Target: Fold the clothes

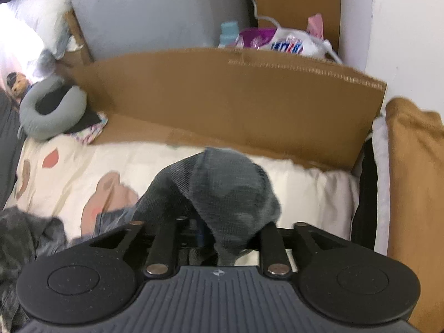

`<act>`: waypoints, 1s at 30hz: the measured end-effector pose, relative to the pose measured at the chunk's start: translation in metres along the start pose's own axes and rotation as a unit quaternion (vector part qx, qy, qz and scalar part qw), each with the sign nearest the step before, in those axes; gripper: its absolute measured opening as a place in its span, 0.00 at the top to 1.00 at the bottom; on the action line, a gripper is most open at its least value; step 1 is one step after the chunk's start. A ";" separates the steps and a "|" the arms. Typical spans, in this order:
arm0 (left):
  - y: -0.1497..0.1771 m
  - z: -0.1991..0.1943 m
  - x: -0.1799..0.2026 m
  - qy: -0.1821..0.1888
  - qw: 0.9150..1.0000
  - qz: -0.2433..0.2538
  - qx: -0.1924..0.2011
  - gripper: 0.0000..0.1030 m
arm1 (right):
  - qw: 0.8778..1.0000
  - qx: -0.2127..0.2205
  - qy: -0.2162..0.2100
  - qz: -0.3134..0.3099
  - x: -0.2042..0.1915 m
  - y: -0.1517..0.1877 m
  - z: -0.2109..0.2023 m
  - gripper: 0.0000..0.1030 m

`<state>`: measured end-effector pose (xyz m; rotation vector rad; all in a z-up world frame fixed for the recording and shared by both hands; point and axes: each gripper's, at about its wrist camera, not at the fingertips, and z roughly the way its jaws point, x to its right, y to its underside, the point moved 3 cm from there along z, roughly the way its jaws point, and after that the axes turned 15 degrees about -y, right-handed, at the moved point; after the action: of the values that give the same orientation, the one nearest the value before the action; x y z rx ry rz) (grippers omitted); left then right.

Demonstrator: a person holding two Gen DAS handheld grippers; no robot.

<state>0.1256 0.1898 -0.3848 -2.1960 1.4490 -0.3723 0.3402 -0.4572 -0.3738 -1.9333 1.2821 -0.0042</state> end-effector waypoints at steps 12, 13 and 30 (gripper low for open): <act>0.029 0.014 -0.008 0.031 0.998 -0.032 -0.054 0.28 | 0.994 -0.103 -0.041 0.014 -0.032 0.054 -0.011 0.38; 0.030 0.014 -0.009 0.030 0.998 -0.032 -0.053 0.37 | 0.993 -0.111 -0.045 0.012 -0.034 0.057 -0.012 0.37; -0.013 -0.046 -0.069 0.012 0.997 -0.069 0.028 0.92 | 0.974 -0.201 -0.095 -0.038 -0.078 0.081 -0.052 0.31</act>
<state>0.0868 0.2462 -0.3367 -2.2601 1.2863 -0.4814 0.2185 -0.4421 -0.3573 -2.2578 1.1434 0.4216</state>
